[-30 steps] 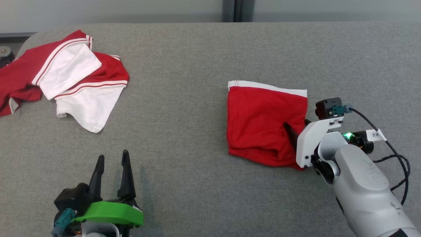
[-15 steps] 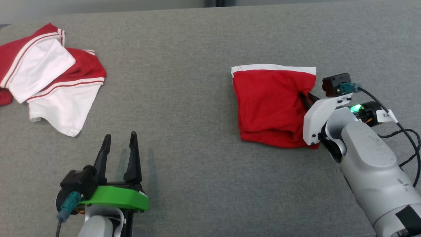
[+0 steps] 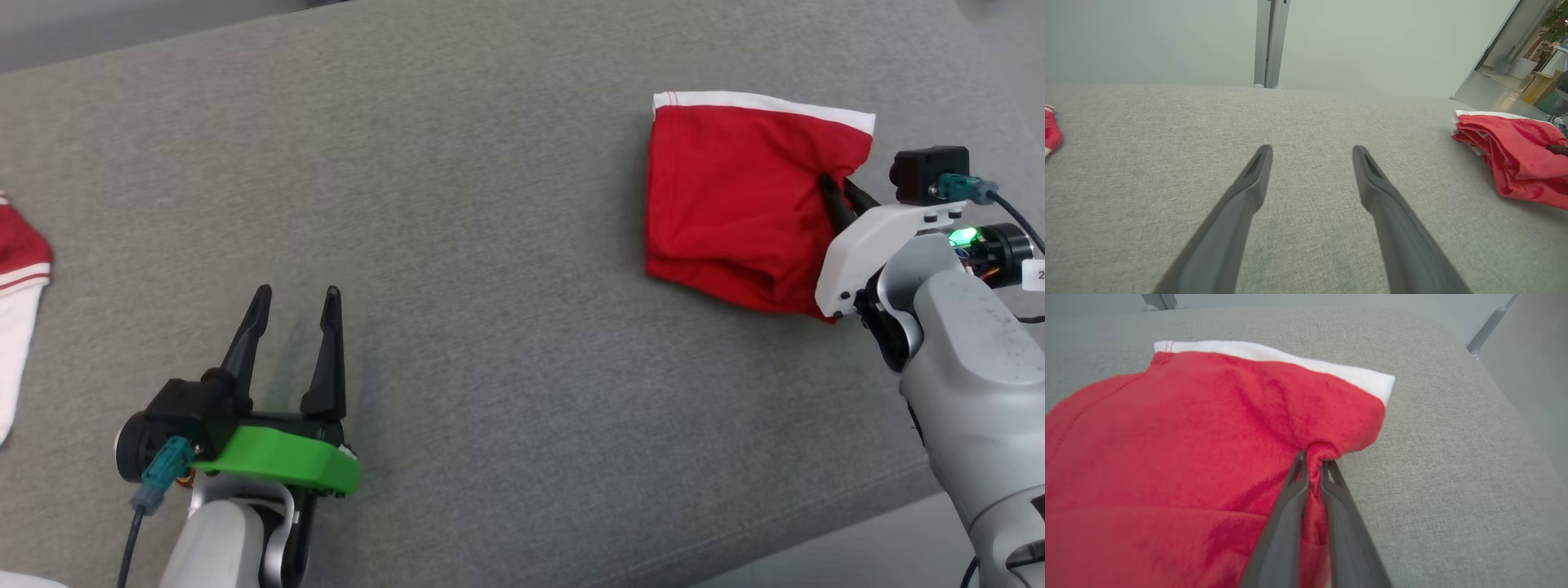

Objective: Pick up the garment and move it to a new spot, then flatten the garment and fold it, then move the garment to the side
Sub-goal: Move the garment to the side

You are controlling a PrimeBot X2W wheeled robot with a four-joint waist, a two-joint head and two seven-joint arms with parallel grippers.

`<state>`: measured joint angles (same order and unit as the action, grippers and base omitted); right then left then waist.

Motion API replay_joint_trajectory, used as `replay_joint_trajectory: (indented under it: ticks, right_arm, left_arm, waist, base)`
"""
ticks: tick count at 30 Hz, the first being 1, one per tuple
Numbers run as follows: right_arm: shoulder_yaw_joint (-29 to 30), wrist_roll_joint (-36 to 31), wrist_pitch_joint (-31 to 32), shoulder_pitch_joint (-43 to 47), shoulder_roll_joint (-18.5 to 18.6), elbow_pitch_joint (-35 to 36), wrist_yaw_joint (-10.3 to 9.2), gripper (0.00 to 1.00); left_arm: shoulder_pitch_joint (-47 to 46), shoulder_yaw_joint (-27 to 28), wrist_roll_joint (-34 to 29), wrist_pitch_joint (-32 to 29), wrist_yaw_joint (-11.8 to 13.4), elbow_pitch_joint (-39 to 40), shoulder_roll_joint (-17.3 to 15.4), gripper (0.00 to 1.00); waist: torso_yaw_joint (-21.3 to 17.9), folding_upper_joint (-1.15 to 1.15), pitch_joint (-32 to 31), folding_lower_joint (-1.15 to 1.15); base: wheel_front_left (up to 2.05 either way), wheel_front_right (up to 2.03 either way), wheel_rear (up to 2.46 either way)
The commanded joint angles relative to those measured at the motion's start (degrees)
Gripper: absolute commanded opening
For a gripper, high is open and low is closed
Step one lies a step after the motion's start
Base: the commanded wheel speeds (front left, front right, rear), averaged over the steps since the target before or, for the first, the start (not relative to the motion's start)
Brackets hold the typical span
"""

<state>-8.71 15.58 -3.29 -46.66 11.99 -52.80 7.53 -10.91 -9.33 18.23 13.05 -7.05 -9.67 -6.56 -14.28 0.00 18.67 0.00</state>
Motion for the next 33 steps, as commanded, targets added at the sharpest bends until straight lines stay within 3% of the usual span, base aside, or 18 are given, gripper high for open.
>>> replay_joint_trajectory:
  ticks: [1, 8, 17, 25, 33]
  right_arm:
    - [0.5, 0.1, -1.2, -0.8, -0.3, -0.4, -0.08, 0.00]
    - [2.2, 0.3, -4.4, -1.3, -1.8, -2.7, -0.08, 0.00]
    - [3.1, -1.2, -6.7, -6.6, -0.3, -5.2, -0.08, 0.00]
    - [3.8, -3.9, -6.4, -15.7, 6.3, -8.4, -0.09, 0.00]
    - [6.0, -6.5, -7.4, -21.2, 13.3, -12.7, -0.08, 0.00]
  left_arm:
    - [-1.1, -0.3, -0.3, -0.5, -0.1, 0.5, -0.9, 1.00]
    - [-1.9, -2.0, -0.7, -2.9, -0.1, 2.7, -1.8, 1.00]
    - [-3.2, -2.5, -0.9, -4.4, 0.4, 5.8, -2.7, 1.00]
    - [-5.2, -2.1, -1.1, -4.9, 1.2, 9.2, -3.3, 1.00]
    - [-5.6, -2.7, -0.9, -4.1, 1.7, 10.9, -2.8, 1.00]
  waist:
    - [-8.3, 0.00, 3.3, 0.00]
    - [-12.1, 0.00, 4.4, 0.00]
    - [-8.0, 0.00, 7.6, 0.00]
    - [-1.0, 0.00, 12.4, 0.00]
    - [3.6, 0.00, 15.3, 0.00]
  base:
    - [0.00, 0.00, 0.00]
    - [0.00, 0.00, 0.00]
    - [0.00, 0.00, 0.00]
    - [0.00, 0.00, 0.00]
    - [0.00, 0.00, 0.00]
